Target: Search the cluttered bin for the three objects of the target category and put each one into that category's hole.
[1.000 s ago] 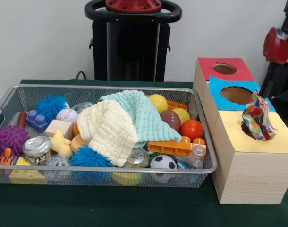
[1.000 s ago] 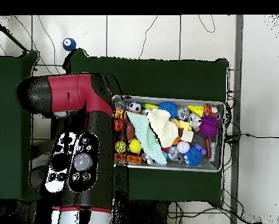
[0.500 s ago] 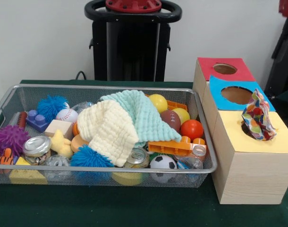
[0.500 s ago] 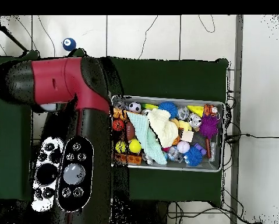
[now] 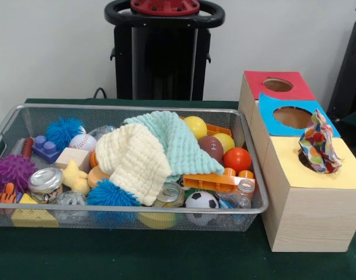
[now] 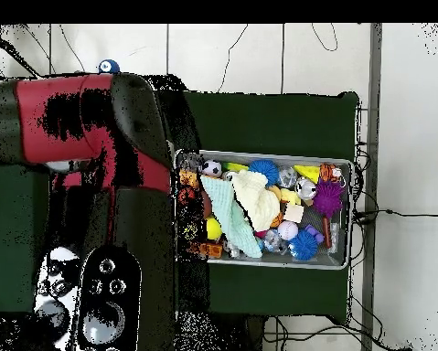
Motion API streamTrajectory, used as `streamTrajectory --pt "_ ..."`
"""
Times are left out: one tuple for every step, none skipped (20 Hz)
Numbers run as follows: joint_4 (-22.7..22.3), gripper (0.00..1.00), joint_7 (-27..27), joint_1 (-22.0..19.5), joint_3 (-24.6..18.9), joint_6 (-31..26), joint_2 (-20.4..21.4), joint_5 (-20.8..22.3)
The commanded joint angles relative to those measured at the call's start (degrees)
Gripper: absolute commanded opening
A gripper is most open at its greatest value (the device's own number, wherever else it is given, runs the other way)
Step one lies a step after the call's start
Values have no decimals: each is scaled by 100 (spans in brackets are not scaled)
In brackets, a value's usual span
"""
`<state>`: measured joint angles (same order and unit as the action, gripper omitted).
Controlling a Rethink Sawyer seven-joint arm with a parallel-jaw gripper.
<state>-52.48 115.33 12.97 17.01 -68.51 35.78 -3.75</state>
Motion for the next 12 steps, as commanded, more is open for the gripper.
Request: streamTrajectory --pt "-580 100 895 -111 -80 151 -164 208" --pt "-553 100 924 -103 -90 170 -176 190" --pt "-527 100 954 -95 -99 189 -189 173" --pt "-474 100 980 -87 -104 96 -194 142" --pt "-401 100 996 -80 -106 0 -223 132" --pt "-405 100 993 -90 -129 21 -248 116" --pt "-409 100 989 -100 -153 43 -273 100" --pt "-451 100 942 -129 -185 93 -278 87" --pt "-494 100 895 -158 -218 143 -283 74" --pt "-565 100 841 -186 -240 215 -276 70" --pt "-632 100 813 -200 -265 294 -283 64" --pt "-747 100 800 -202 -271 399 -269 71"
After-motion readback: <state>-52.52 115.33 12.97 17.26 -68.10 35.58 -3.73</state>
